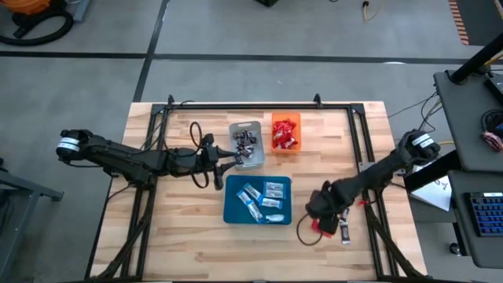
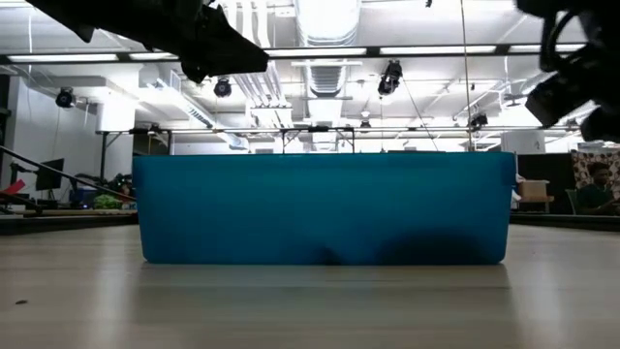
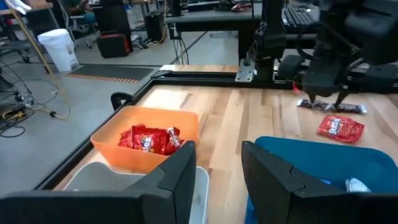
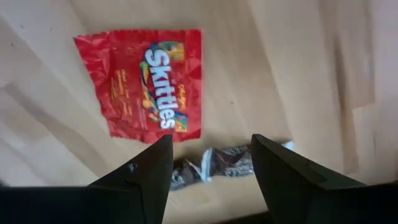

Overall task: Sort candy
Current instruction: Put the red chocolate into the orange bin

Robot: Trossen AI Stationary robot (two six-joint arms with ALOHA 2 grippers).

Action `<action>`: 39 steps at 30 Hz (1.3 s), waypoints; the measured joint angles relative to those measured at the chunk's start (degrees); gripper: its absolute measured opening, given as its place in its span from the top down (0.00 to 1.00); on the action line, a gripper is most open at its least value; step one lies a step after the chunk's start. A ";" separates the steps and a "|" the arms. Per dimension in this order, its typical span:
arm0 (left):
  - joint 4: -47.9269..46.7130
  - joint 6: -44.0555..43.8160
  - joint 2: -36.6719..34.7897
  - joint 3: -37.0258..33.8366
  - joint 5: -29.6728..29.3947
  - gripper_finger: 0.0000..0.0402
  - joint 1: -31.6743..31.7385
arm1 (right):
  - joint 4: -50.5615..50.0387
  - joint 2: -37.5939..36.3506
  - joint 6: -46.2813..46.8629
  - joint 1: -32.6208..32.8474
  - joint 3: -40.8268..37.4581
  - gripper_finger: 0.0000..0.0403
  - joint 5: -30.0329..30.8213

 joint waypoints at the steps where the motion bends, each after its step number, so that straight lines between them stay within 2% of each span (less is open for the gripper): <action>1: -0.02 -0.04 0.02 0.00 -0.06 0.72 0.00 | 0.81 0.74 1.21 1.08 -0.05 0.50 0.73; 7: 0.48 -0.21 0.11 0.00 -0.09 0.72 0.00 | 8.55 6.28 4.50 3.90 -1.22 0.50 7.08; 11: 1.18 -1.02 0.11 0.00 -0.04 0.72 0.00 | 8.81 10.87 2.38 3.06 -0.97 0.53 7.60; 14: 1.05 -0.17 0.11 0.00 -0.02 0.72 0.00 | 9.50 13.86 -0.07 2.38 -0.95 0.64 7.21; 19: 1.91 3.09 0.11 0.00 -0.03 0.72 0.00 | 9.72 15.90 -2.12 1.72 -1.31 0.91 8.58; 21: 2.04 4.01 0.00 0.02 -0.04 0.72 0.00 | 9.56 15.70 -2.33 1.69 -1.23 0.95 8.78; 28: 2.41 6.00 -0.09 0.69 -0.04 0.72 0.00 | 6.31 7.36 -1.32 1.78 -0.65 0.98 12.65; 34: 2.40 10.45 -0.09 2.69 -0.04 0.72 0.00 | 4.33 -5.87 -1.11 0.38 -0.61 0.98 25.36; 39: 2.52 13.30 0.00 4.87 -0.02 0.72 0.00 | 7.64 -14.86 -6.34 -3.10 -0.67 0.98 42.81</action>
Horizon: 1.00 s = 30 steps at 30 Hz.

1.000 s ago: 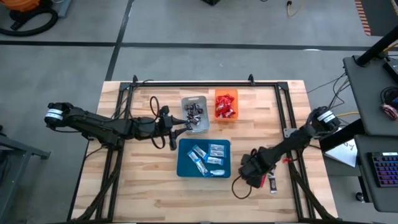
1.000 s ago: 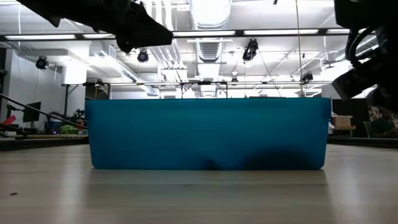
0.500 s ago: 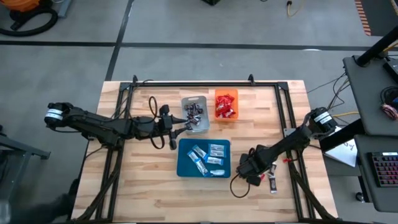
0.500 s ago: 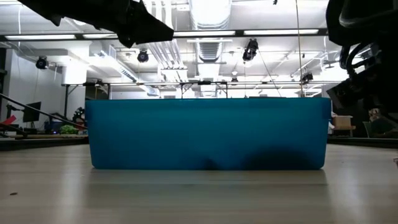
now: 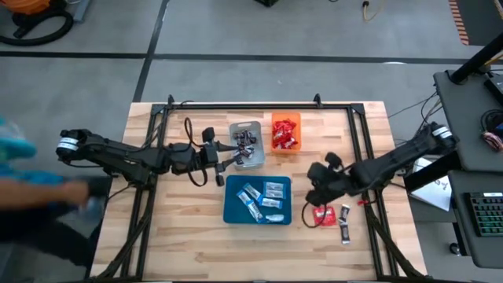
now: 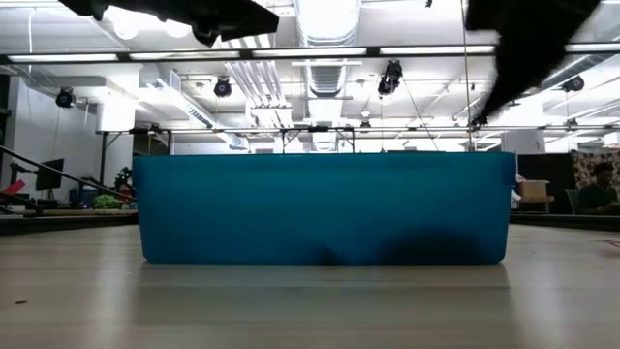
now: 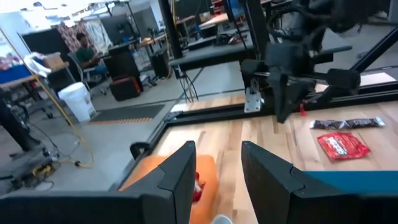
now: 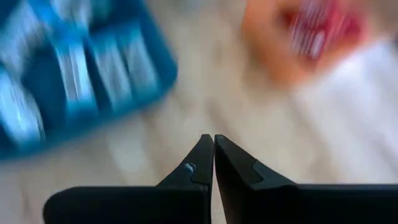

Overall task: Sort candy
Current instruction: Put the red chocolate into the orange bin

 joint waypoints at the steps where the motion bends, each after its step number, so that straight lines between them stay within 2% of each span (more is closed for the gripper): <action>1: 0.04 0.41 0.00 0.23 0.00 0.72 0.00 | 2.68 -1.24 -2.23 -0.81 -0.08 0.98 2.48; 3: 0.23 1.17 0.00 0.39 0.00 0.72 0.00 | 9.93 -3.17 -8.58 -2.62 -0.09 0.98 4.43; 6: 0.66 1.74 0.02 0.41 0.02 0.72 0.00 | 21.07 -4.47 -17.47 -4.27 -0.16 0.98 3.32; 7: 0.82 1.72 0.02 0.52 0.02 0.72 0.00 | 23.61 -4.74 -19.84 -4.77 -0.18 0.98 0.48; 10: 0.90 1.41 0.02 0.76 0.04 0.72 0.00 | 24.51 -5.29 -22.17 -6.28 1.20 0.98 -13.68; 12: 0.79 0.47 0.04 0.76 0.04 0.72 0.00 | 24.02 -5.53 -17.06 -6.88 1.85 0.98 -21.37; 15: 0.89 -1.65 0.32 0.76 0.04 0.72 0.00 | 22.37 -4.77 -4.62 -7.34 1.99 0.98 -26.75; 20: 1.63 -3.39 1.76 0.70 0.05 0.72 0.00 | 10.94 0.39 12.95 -5.83 2.00 0.98 -39.89; 26: 5.87 -4.45 5.44 0.68 0.07 0.72 0.00 | 1.32 9.36 26.29 0.67 2.15 0.98 -46.86; 30: 8.40 -4.21 7.42 0.65 0.04 0.72 0.00 | -1.33 14.13 31.53 3.96 3.77 0.98 -48.67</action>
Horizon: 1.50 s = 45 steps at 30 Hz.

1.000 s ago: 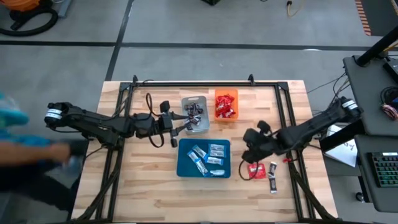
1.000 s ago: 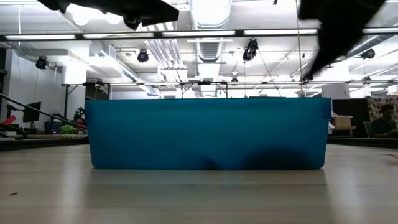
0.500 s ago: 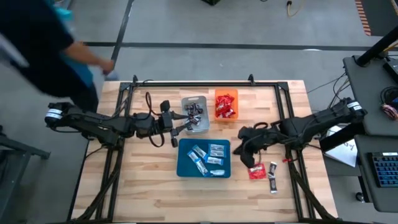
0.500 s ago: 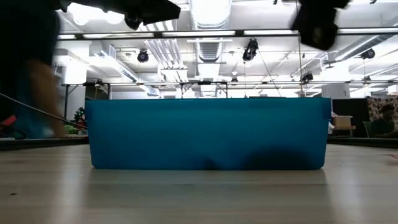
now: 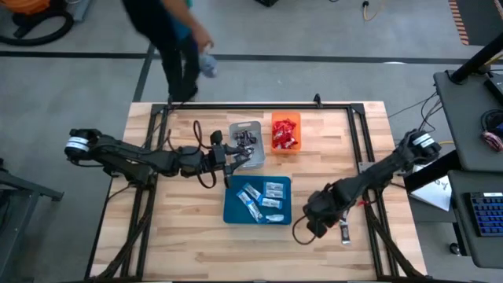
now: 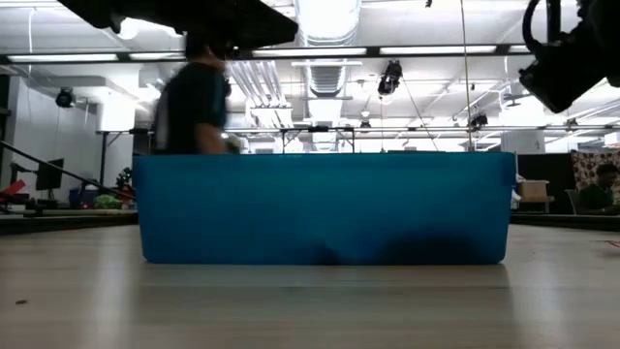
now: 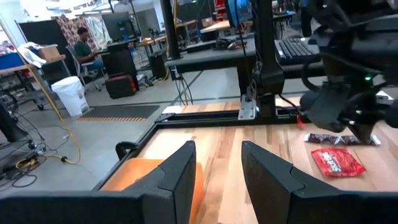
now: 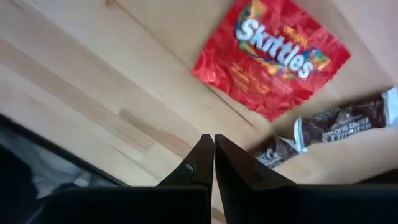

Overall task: Sort candy
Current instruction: Put the red chocolate into the orange bin

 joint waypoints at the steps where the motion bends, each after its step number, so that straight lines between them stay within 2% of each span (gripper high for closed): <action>1: -0.04 -0.03 0.15 0.03 -0.03 0.72 0.00 | -0.14 0.99 0.36 0.52 0.53 0.98 0.02; 4: -0.59 -0.40 0.59 0.42 -0.08 0.72 0.00 | -0.03 3.73 1.22 1.07 2.72 0.98 1.21; 8: -0.84 -1.22 0.20 0.42 -0.09 0.72 -0.04 | -0.23 7.29 1.42 1.38 5.10 0.98 6.75; 12: -3.10 -3.25 -1.53 0.42 -0.04 0.72 -0.89 | -2.86 10.62 2.10 1.45 6.78 0.95 4.81; 20: -9.75 -3.21 -6.02 0.42 0.07 0.72 -3.95 | -4.79 12.29 2.58 1.61 7.61 0.76 5.16; 30: -15.15 -3.74 -8.38 0.28 0.09 0.72 -8.76 | -5.04 13.79 12.14 1.62 6.96 0.54 8.20; 45: -18.32 -4.08 -8.86 0.26 0.02 0.72 -10.69 | -3.63 20.06 11.30 1.59 7.02 0.52 10.05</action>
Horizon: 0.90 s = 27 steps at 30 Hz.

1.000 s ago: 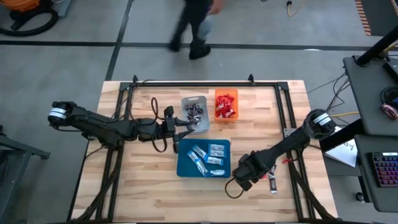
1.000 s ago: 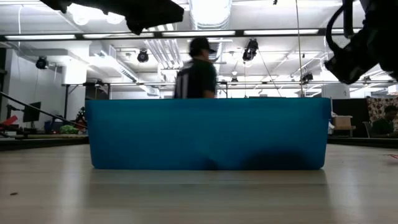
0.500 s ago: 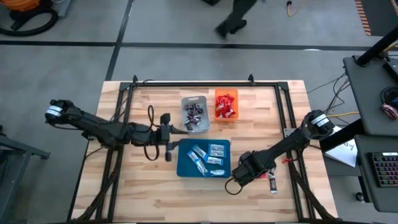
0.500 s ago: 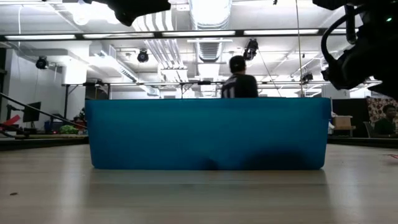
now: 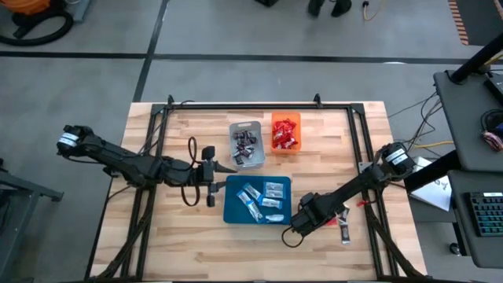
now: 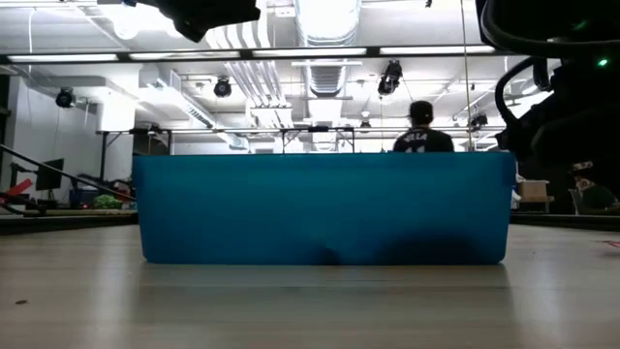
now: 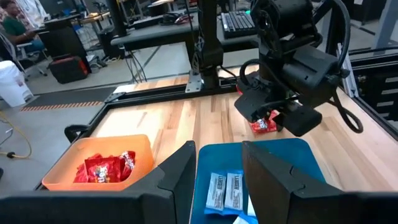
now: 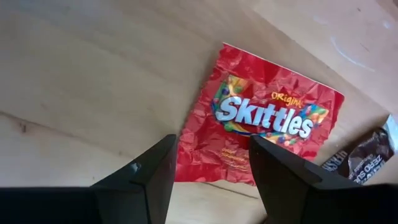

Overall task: Sort candy
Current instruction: Put the red chocolate into the orange bin

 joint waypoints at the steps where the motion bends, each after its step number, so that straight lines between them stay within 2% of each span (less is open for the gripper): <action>1: -0.13 -0.19 0.12 0.00 0.00 0.72 0.00 | 0.11 0.34 -0.71 0.00 0.06 0.52 0.00; 4: -0.24 -0.43 0.50 0.00 0.00 0.72 0.00 | 0.91 1.03 -2.43 0.00 -0.03 0.53 0.02; 7: -0.23 -0.51 0.78 0.00 0.00 0.72 0.00 | 2.12 1.29 -4.26 -0.05 -0.11 0.59 0.55; 10: -0.34 -0.62 0.80 0.00 0.00 0.72 0.00 | 2.73 1.44 -5.24 -0.11 -0.11 0.71 1.83; 14: -2.16 -2.16 0.80 0.00 0.02 0.72 -0.02 | 3.04 1.45 -7.06 -0.02 -0.11 0.92 3.05; 15: -2.77 -2.78 0.78 0.00 0.00 0.72 -0.12 | 2.76 1.34 -8.08 -0.01 -0.09 0.95 3.17; 19: -5.02 -4.80 0.78 -0.02 0.02 0.72 -1.19 | 1.73 -0.67 -9.28 0.77 0.07 0.98 5.02; 27: -4.63 -4.20 0.78 -0.02 0.07 0.72 -3.76 | -0.16 -10.94 -8.04 2.99 0.03 0.98 21.33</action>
